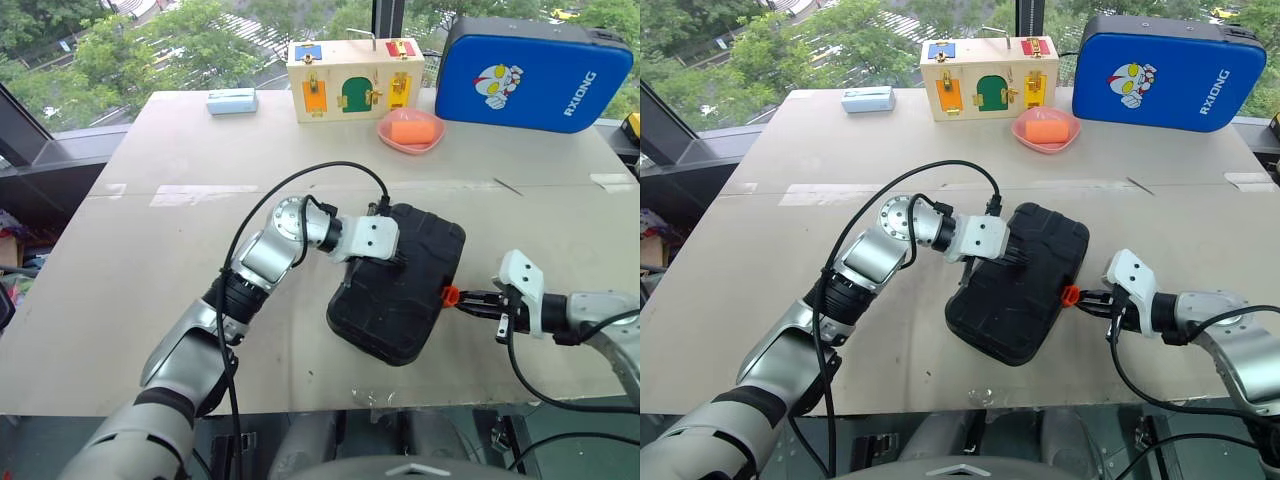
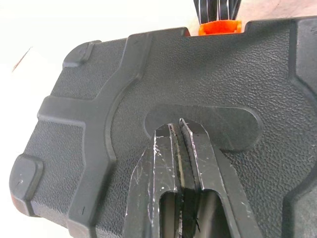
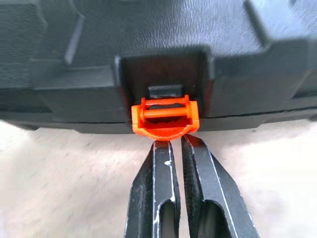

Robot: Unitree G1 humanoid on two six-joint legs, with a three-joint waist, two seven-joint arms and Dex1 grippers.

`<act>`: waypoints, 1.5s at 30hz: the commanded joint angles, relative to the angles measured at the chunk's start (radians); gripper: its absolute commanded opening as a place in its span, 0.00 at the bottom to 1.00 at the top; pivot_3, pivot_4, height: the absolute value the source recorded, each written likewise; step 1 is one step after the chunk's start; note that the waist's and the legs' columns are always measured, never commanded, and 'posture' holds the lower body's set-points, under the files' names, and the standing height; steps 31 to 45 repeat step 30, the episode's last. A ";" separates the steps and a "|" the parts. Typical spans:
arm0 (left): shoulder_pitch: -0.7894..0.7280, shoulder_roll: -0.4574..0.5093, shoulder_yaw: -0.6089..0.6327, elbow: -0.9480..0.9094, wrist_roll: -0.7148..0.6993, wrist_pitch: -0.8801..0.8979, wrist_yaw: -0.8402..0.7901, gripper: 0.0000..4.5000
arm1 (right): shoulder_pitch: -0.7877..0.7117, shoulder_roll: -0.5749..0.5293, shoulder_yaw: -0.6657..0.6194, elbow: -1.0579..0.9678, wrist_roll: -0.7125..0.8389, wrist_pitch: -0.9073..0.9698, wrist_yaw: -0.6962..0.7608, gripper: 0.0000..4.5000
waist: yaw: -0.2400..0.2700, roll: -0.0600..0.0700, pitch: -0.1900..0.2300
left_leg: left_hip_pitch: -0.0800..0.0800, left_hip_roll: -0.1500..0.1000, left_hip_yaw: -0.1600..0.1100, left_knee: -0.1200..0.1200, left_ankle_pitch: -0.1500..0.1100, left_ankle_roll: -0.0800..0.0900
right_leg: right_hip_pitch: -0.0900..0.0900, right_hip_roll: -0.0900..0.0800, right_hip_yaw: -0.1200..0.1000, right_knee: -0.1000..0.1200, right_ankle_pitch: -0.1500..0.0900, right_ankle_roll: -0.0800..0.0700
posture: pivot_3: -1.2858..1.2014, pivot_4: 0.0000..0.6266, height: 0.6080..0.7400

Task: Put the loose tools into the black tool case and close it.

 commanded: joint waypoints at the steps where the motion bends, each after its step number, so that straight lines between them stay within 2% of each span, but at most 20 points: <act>1: 0.071 -0.001 -0.107 0.084 0.076 0.070 -0.044 0.00 | -0.041 0.023 -0.006 -0.113 0.056 -0.062 0.021 0.00 | 0.000 -0.002 -0.004 | 0.001 0.000 0.000 0.000 0.000 0.000 | 0.000 0.000 0.000 0.000 0.000 0.000 | 0.52 0.24 0.96; 3: 0.068 -0.006 -0.103 0.087 0.073 0.075 -0.040 0.00 | -0.034 0.033 0.009 -0.116 0.042 -0.069 0.017 0.00 | 0.000 -0.004 -0.006 | 0.005 0.000 0.000 -0.003 0.000 0.001 | 0.003 0.000 0.001 -0.001 0.000 0.000 | 0.52 0.24 0.96; 5: 0.068 -0.010 -0.098 0.086 0.068 0.085 -0.041 0.00 | -0.037 0.046 0.009 -0.117 0.047 -0.060 0.006 0.00 | 0.003 -0.002 -0.009 | 0.017 0.000 0.000 -0.011 -0.001 0.001 | 0.013 -0.001 0.001 -0.007 0.000 0.000 | 0.52 0.24 0.96; 8: 0.075 -0.013 -0.079 0.071 0.048 0.117 -0.039 0.00 | -0.030 0.025 -0.007 -0.114 0.040 -0.070 0.014 0.00 | 0.011 -0.003 -0.009 | 0.016 0.000 -0.001 -0.012 -0.001 0.001 | 0.014 -0.001 -0.002 -0.010 -0.001 0.001 | 0.52 0.24 0.96; 11: 0.095 0.004 -0.005 0.026 -0.004 0.189 -0.011 0.00 | 0.000 -0.022 -0.085 -0.104 0.052 -0.098 0.046 0.00 | 0.009 -0.002 -0.010 | 0.016 0.000 -0.002 -0.012 -0.001 0.001 | 0.014 -0.001 -0.001 -0.012 -0.001 0.001 | 0.52 0.24 0.96; 13: 0.126 0.078 0.093 -0.056 -0.108 0.305 -0.063 0.15 | 0.031 -0.076 -0.175 -0.073 0.098 -0.101 0.113 0.00 | 0.002 -0.002 -0.009 | 0.015 0.000 -0.002 -0.013 -0.001 0.001 | 0.014 -0.001 -0.002 -0.013 -0.001 0.001 | 0.52 0.24 0.96; 14: 0.150 0.139 0.148 -0.106 -0.165 0.342 -0.104 0.24 | 0.049 -0.107 -0.225 -0.051 0.133 -0.099 0.166 0.13 | -0.003 -0.001 -0.009 | 0.015 0.000 -0.002 -0.014 -0.001 0.001 | 0.014 -0.001 0.000 -0.013 -0.001 0.000 | 0.52 0.24 0.96; 15: 0.174 0.196 0.207 -0.150 -0.222 0.378 -0.132 0.32 | 0.068 -0.134 -0.274 -0.029 0.165 -0.104 0.224 0.19 | -0.010 -0.001 -0.009 | 0.015 0.001 -0.002 -0.015 -0.001 0.001 | 0.013 -0.001 0.001 -0.013 -0.001 0.000 | 0.52 0.24 0.96; 18: 0.237 0.375 0.386 -0.251 -0.404 0.556 -0.201 0.63 | 0.108 -0.207 -0.379 0.067 0.207 -0.143 0.375 0.50 | -0.029 0.003 -0.005 | 0.016 0.002 -0.005 -0.018 -0.001 0.001 | 0.012 -0.001 0.002 -0.013 -0.001 -0.001 | 0.52 0.24 0.96; 21: 0.328 0.583 0.565 -0.320 -0.540 0.735 -0.261 0.95 | 0.113 -0.291 -0.446 0.202 0.214 -0.158 0.498 0.82 | -0.024 0.005 0.002 | 0.014 0.002 -0.005 -0.019 -0.001 0.001 | 0.009 -0.001 0.003 -0.014 -0.001 -0.001 | 0.52 0.24 0.96; 22: 0.380 0.654 0.628 -0.338 -0.564 0.768 -0.288 1.00 | 0.105 -0.324 -0.461 0.251 0.211 -0.162 0.536 0.91 | -0.021 0.006 0.005 | 0.012 0.001 -0.005 -0.019 -0.001 0.001 | 0.008 -0.001 0.003 -0.015 -0.001 -0.001 | 0.52 0.24 0.96; 23: 0.437 0.712 0.686 -0.358 -0.578 0.782 -0.312 1.00 | 0.096 -0.351 -0.470 0.290 0.205 -0.168 0.566 0.98 | -0.019 0.007 0.007 | 0.010 0.001 -0.004 -0.018 -0.001 0.001 | 0.006 -0.002 0.003 -0.015 -0.001 -0.001 | 0.52 0.24 0.96; 25: 0.548 0.790 0.791 -0.390 -0.594 0.793 -0.340 1.00 | 0.057 -0.382 -0.462 0.363 0.204 -0.182 0.597 0.98 | -0.012 0.008 0.008 | 0.010 0.000 -0.004 -0.019 0.000 -0.001 | 0.007 -0.003 0.003 -0.017 -0.001 -0.001 | 0.52 0.24 0.96; 27: 0.610 0.804 0.861 -0.418 -0.614 0.804 -0.319 1.00 | 0.005 -0.384 -0.441 0.396 0.210 -0.184 0.588 0.98 | -0.002 0.011 0.010 | 0.010 0.000 -0.003 -0.020 0.001 -0.003 | 0.007 -0.004 0.003 -0.018 -0.001 -0.001 | 0.52 0.24 0.96; 29: 0.626 0.775 0.900 -0.452 -0.652 0.837 -0.261 1.00 | -0.038 -0.367 -0.410 0.402 0.212 -0.186 0.569 0.98 | 0.009 0.014 0.012 | 0.011 0.000 -0.003 -0.021 -0.001 0.001 | 0.007 -0.005 0.004 -0.017 -0.001 -0.001 | 0.52 0.24 0.96; 30: 0.630 0.754 0.911 -0.472 -0.671 0.846 -0.236 1.00 | -0.049 -0.356 -0.395 0.399 0.211 -0.190 0.562 0.98 | 0.009 0.014 0.012 | 0.011 0.000 -0.004 -0.021 -0.001 0.001 | 0.007 -0.006 0.005 -0.017 -0.001 -0.001 | 0.52 0.24 0.96; 45: 0.630 0.754 0.911 -0.472 -0.671 0.846 -0.236 1.00 | -0.049 -0.356 -0.395 0.399 0.211 -0.190 0.562 0.98 | 0.009 0.014 0.012 | 0.011 0.000 -0.004 -0.021 -0.001 0.001 | 0.007 -0.006 0.005 -0.017 -0.001 -0.001 | 0.52 0.24 0.96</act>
